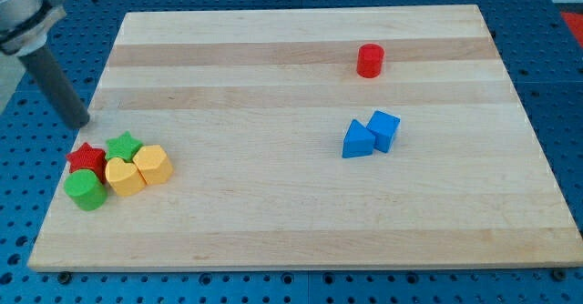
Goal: Slide red star below the red circle
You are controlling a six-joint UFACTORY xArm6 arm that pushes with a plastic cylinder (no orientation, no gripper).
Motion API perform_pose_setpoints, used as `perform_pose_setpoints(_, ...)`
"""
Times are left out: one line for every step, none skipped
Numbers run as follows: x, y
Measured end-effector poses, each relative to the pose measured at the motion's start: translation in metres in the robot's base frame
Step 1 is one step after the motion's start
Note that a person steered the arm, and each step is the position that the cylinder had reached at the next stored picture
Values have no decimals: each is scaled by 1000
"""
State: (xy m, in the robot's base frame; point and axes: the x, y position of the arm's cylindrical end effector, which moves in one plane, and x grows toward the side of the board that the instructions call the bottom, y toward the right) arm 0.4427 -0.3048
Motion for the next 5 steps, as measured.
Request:
perform_pose_setpoints(37,0)
perform_pose_setpoints(42,0)
perform_pose_setpoints(60,0)
perform_pose_setpoints(77,0)
perform_pose_setpoints(79,2)
